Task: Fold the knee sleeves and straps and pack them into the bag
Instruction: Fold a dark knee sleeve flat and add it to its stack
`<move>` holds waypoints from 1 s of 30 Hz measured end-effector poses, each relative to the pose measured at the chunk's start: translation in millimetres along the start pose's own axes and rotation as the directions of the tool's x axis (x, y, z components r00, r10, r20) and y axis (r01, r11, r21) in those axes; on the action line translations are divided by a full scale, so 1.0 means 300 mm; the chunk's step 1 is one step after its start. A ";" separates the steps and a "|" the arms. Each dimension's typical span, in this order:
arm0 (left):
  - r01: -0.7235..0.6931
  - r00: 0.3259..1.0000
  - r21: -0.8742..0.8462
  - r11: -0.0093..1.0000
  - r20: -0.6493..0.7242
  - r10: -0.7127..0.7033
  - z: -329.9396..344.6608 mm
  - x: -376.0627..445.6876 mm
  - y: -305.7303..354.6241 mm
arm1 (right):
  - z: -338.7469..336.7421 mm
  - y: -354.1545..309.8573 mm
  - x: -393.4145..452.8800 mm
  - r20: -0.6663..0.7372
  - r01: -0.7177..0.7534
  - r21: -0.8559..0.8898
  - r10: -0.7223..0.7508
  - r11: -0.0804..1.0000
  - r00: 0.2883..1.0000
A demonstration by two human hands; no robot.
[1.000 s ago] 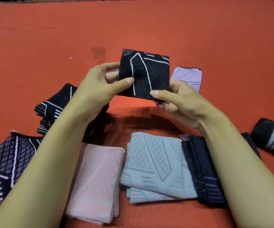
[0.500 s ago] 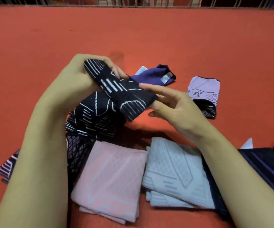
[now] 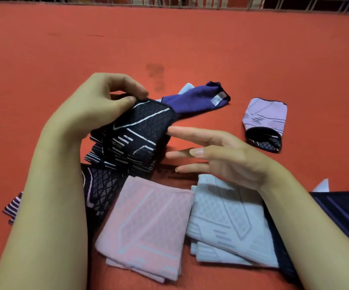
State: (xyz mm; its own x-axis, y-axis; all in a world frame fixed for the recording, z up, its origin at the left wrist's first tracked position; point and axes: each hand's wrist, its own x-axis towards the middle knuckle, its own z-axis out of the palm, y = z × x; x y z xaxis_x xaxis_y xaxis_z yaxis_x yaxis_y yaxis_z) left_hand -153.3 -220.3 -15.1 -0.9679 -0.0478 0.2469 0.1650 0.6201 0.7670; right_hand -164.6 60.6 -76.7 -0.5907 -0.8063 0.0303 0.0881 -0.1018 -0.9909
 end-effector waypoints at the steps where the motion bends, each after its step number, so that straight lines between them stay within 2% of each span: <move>1: 0.013 1.000 0.023 1.000 -0.008 -0.012 -0.002 0.004 -0.004 | 0.001 0.001 0.000 0.015 -0.011 -0.015 0.011 1.000 1.000; 4: 0.017 0.999 0.128 0.992 -0.041 -0.012 -0.008 0.017 -0.009 | 0.006 -0.001 -0.004 0.068 -0.019 -0.043 0.022 0.999 0.997; 7: 0.029 0.999 0.305 0.952 0.003 -0.032 -0.004 0.022 -0.013 | 0.002 -0.010 -0.010 0.082 -0.018 -0.069 0.024 0.997 0.996; 10: 0.049 0.996 0.448 0.893 0.041 -0.075 0.018 0.030 -0.032 | -0.008 -0.021 -0.014 0.003 -0.022 -0.088 0.023 0.996 1.000; 13: -0.005 1.000 0.539 0.842 -0.016 0.016 0.040 0.040 -0.027 | -0.026 -0.030 -0.017 -0.175 -0.010 -0.143 -0.016 0.990 0.984; 16: -0.108 0.984 0.468 0.877 -0.077 0.163 0.080 0.030 0.021 | -0.080 -0.067 -0.052 -0.416 -0.052 -0.248 -0.058 0.967 0.908; 18: -0.195 0.969 0.382 0.903 -0.067 0.238 0.134 0.017 0.078 | -0.135 -0.092 -0.098 -0.595 -0.141 -0.390 -0.132 0.910 0.793; 20: -0.252 0.962 0.319 0.914 -0.021 0.272 0.212 0.009 0.125 | -0.223 -0.067 -0.143 -0.724 -0.375 -0.582 -0.249 0.722 0.644; 21: -0.277 0.958 0.288 0.916 0.007 0.288 0.252 0.005 0.144 | -0.259 -0.045 -0.158 -0.742 -0.504 -0.632 -0.271 0.589 0.613; 23: -0.326 0.945 0.204 0.923 0.096 0.313 0.332 -0.005 0.168 | -0.319 0.006 -0.172 -0.772 -0.666 -0.619 -0.166 0.416 0.614; 25: -0.331 0.934 0.110 0.937 0.181 0.309 0.400 -0.012 0.164 | -0.340 0.040 -0.172 -0.798 -0.754 -0.562 0.016 0.340 0.603; 26: -0.323 0.933 0.079 0.943 0.194 0.304 0.428 -0.015 0.154 | -0.345 0.046 -0.170 -0.804 -0.771 -0.549 0.047 0.324 0.592; 28: -0.307 0.938 0.047 0.951 0.186 0.293 0.477 -0.013 0.123 | -0.338 0.044 -0.165 -0.802 -0.750 -0.577 -0.055 0.322 0.594; 30: -0.231 0.959 0.014 0.973 0.173 0.225 0.510 -0.007 0.098 | -0.304 0.018 -0.165 -0.759 -0.623 -0.643 -0.263 0.445 0.596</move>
State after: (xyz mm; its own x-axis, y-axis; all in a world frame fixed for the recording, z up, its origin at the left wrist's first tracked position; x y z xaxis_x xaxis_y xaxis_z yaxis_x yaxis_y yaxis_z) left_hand -175.5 -82.1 -83.8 -0.9236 0.2297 0.3068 0.3816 0.6256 0.6805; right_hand -208.1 153.1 -95.7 -0.9838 -0.0112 0.1790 -0.1084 0.8322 -0.5438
